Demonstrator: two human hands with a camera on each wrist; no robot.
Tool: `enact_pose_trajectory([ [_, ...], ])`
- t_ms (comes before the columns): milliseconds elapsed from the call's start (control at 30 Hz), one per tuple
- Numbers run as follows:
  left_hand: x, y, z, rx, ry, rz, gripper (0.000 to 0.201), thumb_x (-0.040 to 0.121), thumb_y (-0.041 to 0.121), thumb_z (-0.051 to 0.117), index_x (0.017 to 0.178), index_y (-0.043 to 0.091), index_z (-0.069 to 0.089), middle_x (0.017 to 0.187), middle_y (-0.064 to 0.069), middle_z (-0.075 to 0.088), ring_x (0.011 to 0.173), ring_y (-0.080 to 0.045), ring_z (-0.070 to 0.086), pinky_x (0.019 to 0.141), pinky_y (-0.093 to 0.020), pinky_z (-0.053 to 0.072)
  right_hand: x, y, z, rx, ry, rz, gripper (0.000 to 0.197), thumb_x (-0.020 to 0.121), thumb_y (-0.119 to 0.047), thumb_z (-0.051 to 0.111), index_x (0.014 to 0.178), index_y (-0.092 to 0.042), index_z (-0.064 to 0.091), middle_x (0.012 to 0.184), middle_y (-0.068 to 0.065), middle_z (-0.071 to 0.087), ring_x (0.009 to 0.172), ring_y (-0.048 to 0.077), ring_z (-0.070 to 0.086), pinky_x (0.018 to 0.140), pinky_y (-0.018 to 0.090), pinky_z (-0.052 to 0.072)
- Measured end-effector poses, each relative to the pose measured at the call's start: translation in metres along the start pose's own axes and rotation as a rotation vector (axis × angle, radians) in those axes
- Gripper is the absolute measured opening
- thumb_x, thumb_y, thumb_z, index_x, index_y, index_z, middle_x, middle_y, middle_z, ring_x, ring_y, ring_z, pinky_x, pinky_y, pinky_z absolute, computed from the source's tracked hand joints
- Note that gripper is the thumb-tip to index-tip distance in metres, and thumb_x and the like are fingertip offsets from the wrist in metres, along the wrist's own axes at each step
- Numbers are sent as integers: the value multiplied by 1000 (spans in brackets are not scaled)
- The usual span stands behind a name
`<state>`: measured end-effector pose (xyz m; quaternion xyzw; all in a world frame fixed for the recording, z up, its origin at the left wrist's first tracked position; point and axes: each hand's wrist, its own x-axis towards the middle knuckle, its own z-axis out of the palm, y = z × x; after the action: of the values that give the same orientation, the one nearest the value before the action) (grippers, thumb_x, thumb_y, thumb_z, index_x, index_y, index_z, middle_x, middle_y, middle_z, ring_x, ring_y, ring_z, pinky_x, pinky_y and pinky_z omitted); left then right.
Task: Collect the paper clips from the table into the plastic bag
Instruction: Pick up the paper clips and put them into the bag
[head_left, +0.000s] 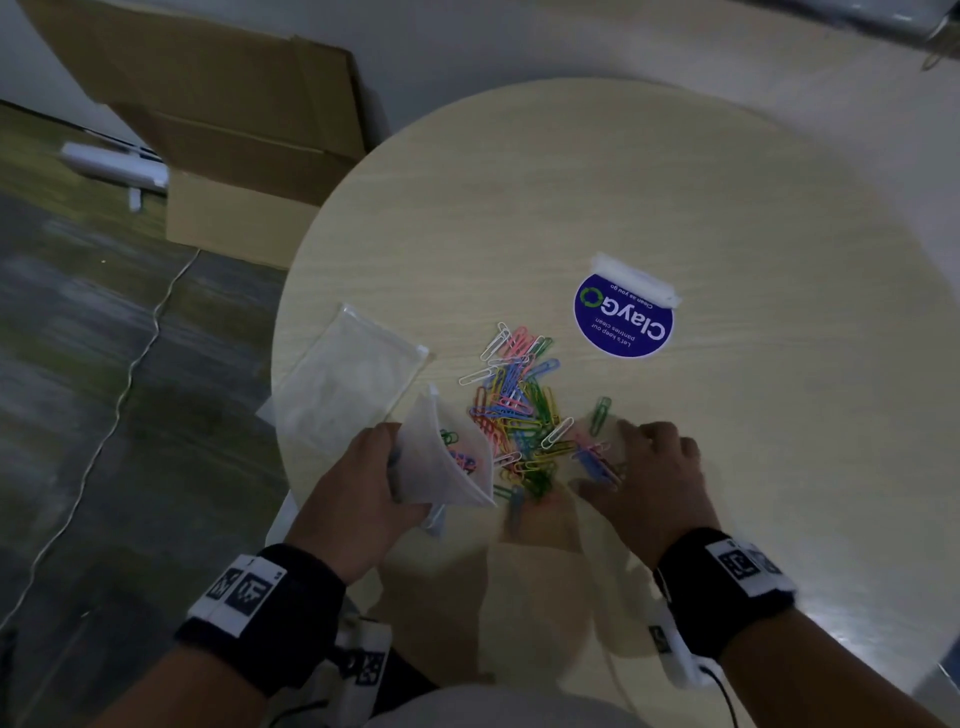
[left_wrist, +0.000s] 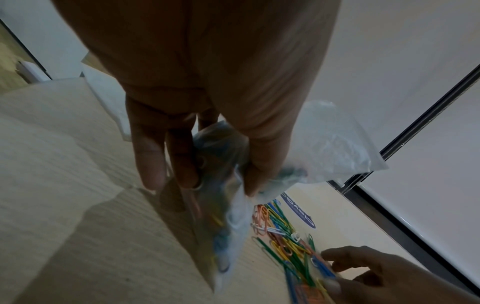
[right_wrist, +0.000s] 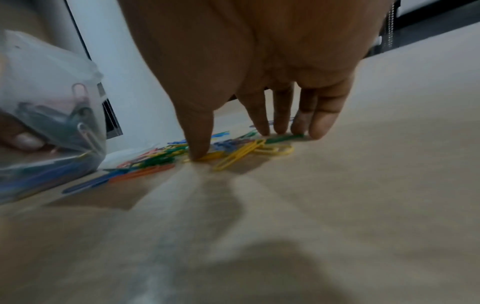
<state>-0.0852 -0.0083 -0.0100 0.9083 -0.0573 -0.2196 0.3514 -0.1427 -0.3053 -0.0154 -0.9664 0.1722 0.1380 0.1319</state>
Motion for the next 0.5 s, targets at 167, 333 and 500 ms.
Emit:
enact_pose_trajectory([
  [167,0,1,0,18,-3,2,64,63,31,86,116,32,50,109,7,57,99,-16,61,82,-40,52,-1,-6,13,93,12,-140,35,77,-19,69,112,-16,66,102,13,55,91,37,51,81,40,47],
  [333,0,3,0,28,-4,-4,64,63,29,86,116,31,50,109,7,56,99,-16,60,81,-38,52,3,-7,19,117,19,-182,16,80,-11,64,96,-12,68,86,14,58,84,38,56,73,41,47],
  [500,0,5,1,53,10,9,63,64,29,86,114,32,49,109,4,55,100,-21,61,81,-42,52,3,-7,13,95,-2,-178,13,83,-17,62,95,-17,66,88,10,62,86,35,59,73,39,48],
])
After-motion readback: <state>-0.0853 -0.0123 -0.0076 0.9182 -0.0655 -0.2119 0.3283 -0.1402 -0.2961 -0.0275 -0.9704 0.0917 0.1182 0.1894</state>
